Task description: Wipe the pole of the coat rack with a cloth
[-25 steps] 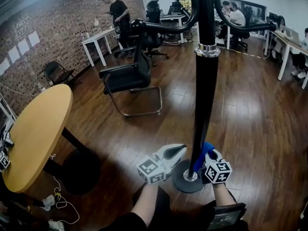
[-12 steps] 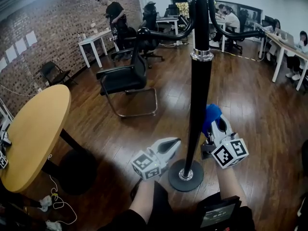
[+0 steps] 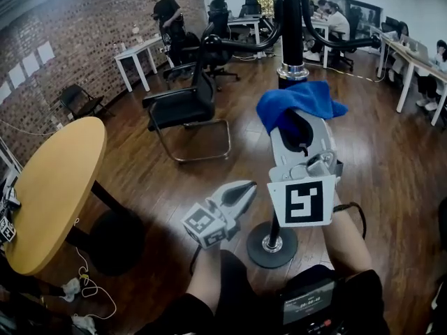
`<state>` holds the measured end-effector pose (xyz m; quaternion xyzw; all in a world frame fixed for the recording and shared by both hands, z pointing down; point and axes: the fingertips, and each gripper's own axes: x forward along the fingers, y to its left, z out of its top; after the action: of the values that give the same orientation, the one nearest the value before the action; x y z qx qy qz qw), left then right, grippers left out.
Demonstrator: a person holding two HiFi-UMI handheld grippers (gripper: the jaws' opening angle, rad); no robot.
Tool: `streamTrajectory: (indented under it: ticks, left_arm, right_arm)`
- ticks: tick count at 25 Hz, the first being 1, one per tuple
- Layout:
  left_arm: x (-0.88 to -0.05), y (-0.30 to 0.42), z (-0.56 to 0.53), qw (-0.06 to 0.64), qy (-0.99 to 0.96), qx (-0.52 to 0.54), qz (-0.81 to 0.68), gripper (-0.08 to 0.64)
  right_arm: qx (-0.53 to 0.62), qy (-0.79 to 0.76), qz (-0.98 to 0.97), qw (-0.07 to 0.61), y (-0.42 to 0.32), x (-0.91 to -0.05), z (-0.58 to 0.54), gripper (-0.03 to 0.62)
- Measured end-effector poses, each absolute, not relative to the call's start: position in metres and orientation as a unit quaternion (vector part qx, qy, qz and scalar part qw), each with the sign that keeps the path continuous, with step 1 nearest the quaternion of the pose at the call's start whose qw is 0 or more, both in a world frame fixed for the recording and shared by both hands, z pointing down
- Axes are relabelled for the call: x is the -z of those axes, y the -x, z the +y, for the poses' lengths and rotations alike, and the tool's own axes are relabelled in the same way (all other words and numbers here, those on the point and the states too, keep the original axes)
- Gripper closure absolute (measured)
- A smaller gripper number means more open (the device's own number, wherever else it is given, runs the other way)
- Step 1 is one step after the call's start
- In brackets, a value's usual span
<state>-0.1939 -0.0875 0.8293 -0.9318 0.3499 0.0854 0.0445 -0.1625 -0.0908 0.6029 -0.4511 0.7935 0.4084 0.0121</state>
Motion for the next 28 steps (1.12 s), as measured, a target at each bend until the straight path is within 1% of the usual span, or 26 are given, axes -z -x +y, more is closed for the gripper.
streamTrajectory:
  ticks: [2, 4, 8, 10, 13, 15, 21, 24, 26, 28]
  left_arm:
    - [-0.83, 0.198, -0.089, 0.045, 0.93, -0.088, 0.354, 0.56]
    - [-0.83, 0.197, -0.09, 0.044, 0.93, -0.088, 0.355, 0.56]
    - [-0.836, 0.192, -0.09, 0.039, 0.931, -0.084, 0.352, 0.56]
    - [-0.842, 0.19, -0.089, 0.038, 0.933, -0.076, 0.35, 0.56]
    - [-0.852, 0.188, -0.09, 0.04, 0.934, -0.055, 0.35, 0.56]
    - [-0.855, 0.19, -0.089, 0.038, 0.935, -0.063, 0.346, 0.56]
    - [-0.864, 0.205, -0.088, 0.027, 0.929, -0.063, 0.364, 0.56]
    - [-0.865, 0.205, -0.087, 0.028, 0.929, -0.059, 0.365, 0.56]
    - [-0.865, 0.207, -0.089, 0.028, 0.927, -0.059, 0.369, 0.56]
    - [-0.864, 0.207, -0.091, 0.025, 0.926, -0.06, 0.372, 0.56]
  right_arm:
    - [-0.385, 0.452, 0.805, -0.005, 0.169, -0.632, -0.093, 0.574]
    - [-0.336, 0.44, 0.833, -0.011, 0.172, -0.672, -0.097, 0.574]
    - [-0.191, 0.419, 0.887, -0.022, 0.177, -0.777, -0.104, 0.574]
    - [-0.139, 0.413, 0.9, -0.029, 0.179, -0.831, -0.106, 0.574]
    - [-0.101, 0.408, 0.905, -0.065, 0.18, -0.909, -0.109, 0.574]
    - [-0.078, 0.404, 0.906, -0.098, 0.177, -0.959, -0.11, 0.574]
    - [-0.02, 0.399, 0.9, -0.173, 0.172, -1.067, -0.11, 0.574]
    - [-0.017, 0.417, 0.894, -0.161, 0.159, -1.069, -0.11, 0.574]
    - [-0.038, 0.427, 0.896, -0.114, 0.154, -1.025, -0.111, 0.574]
    - [-0.05, 0.427, 0.902, -0.043, 0.15, -0.947, -0.111, 0.574]
